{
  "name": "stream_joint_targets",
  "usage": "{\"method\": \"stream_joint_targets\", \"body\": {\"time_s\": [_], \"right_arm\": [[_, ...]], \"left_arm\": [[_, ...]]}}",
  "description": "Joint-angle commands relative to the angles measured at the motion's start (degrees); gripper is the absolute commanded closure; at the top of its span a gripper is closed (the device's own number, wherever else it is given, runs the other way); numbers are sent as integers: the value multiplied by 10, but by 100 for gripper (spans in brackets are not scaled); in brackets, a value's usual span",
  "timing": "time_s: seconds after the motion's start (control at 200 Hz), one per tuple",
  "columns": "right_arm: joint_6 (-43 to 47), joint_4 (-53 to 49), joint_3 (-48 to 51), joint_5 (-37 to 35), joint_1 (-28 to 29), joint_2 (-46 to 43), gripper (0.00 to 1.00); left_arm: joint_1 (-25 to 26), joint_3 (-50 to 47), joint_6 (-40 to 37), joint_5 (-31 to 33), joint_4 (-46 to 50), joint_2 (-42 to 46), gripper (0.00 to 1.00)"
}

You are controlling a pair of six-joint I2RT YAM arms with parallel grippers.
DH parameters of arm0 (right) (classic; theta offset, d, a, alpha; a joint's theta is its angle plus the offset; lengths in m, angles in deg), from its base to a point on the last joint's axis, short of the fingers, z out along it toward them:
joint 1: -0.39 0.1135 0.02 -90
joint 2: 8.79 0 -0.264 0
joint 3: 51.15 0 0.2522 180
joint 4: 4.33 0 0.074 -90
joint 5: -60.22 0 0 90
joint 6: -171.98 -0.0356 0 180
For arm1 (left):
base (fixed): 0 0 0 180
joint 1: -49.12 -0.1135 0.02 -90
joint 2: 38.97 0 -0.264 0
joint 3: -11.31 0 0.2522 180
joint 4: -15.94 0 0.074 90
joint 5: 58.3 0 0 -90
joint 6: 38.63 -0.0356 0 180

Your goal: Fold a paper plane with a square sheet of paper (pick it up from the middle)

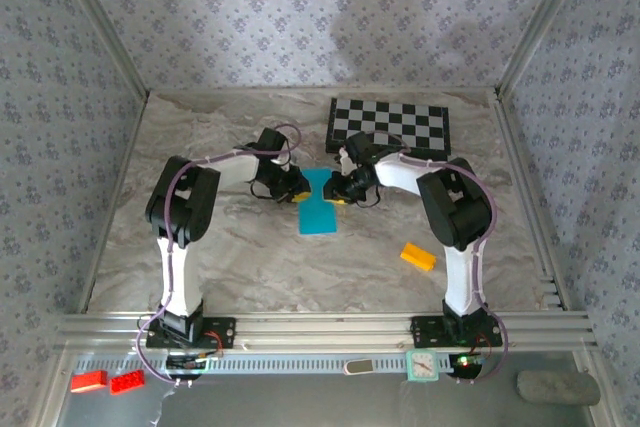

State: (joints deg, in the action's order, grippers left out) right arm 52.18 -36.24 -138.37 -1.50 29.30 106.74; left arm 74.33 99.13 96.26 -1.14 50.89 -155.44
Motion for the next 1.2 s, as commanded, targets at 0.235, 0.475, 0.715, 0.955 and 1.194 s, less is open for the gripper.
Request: {"method": "stream_joint_targets", "body": {"time_s": [0.235,0.475,0.715,0.955,1.194], "right_arm": [[-117,-15,46,-29,-12,-88,60],[-150,-22,108,17,2,-100,59],[-144,-30,122,36,8,-101,60],[-139,-30,123,52,11,-103,61],[-148,0,136,84,8,-122,64]], "left_arm": [[-7,-61,83,62,-29,21,86],[-7,-70,93,58,-37,26,86],[-7,-73,87,58,-32,24,86],[-7,-70,86,58,-27,22,86],[-7,-69,83,58,-25,22,86]]}}
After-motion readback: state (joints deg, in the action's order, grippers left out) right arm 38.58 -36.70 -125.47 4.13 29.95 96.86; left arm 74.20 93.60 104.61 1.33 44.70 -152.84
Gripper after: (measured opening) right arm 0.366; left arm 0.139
